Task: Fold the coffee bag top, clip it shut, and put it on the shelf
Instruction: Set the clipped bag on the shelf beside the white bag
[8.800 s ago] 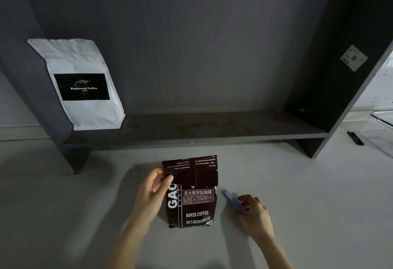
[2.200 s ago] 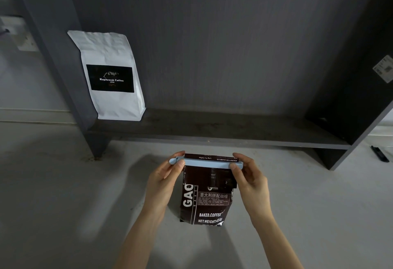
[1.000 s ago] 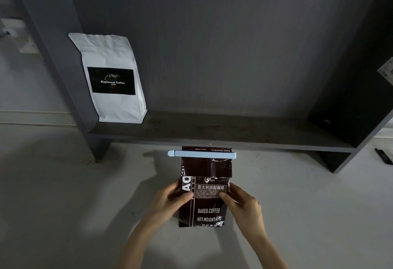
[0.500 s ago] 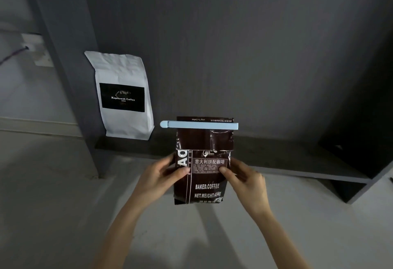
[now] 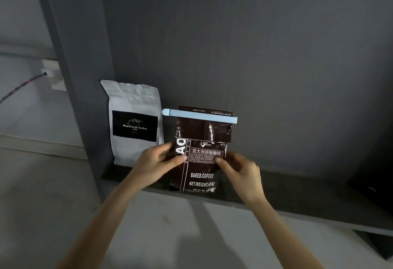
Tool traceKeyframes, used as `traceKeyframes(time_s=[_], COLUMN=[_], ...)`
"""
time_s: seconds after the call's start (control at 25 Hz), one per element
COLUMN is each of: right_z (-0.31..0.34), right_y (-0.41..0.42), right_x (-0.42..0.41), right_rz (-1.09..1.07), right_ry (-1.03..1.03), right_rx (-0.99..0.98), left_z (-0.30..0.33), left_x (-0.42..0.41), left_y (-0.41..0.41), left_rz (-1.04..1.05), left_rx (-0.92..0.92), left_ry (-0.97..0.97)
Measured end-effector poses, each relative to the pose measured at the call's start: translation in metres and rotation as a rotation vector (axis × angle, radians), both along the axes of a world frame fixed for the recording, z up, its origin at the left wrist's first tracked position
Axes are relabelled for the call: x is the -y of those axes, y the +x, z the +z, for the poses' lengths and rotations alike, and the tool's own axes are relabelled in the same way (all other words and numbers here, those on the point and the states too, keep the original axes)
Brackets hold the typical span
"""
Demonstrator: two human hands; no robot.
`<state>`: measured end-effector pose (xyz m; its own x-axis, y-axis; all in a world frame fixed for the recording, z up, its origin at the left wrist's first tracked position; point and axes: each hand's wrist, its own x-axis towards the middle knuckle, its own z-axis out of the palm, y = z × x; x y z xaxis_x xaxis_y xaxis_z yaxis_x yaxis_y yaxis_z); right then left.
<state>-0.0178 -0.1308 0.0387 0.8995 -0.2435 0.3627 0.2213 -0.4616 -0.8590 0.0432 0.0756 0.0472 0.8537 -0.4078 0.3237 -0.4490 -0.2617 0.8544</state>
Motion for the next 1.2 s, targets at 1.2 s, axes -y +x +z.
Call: traceKeyframes(time_s=[1.2], right_z=[-0.011], right_y=[0.037], right_x=[-0.022], right_rz=[0.119], right_ry=[-0.163], right_rx=[-0.275], left_z=[-0.033], left_x=[0.023], left_y=[0.029], left_rz=[0.311], left_rx=[-0.062], left_ry=[0.028])
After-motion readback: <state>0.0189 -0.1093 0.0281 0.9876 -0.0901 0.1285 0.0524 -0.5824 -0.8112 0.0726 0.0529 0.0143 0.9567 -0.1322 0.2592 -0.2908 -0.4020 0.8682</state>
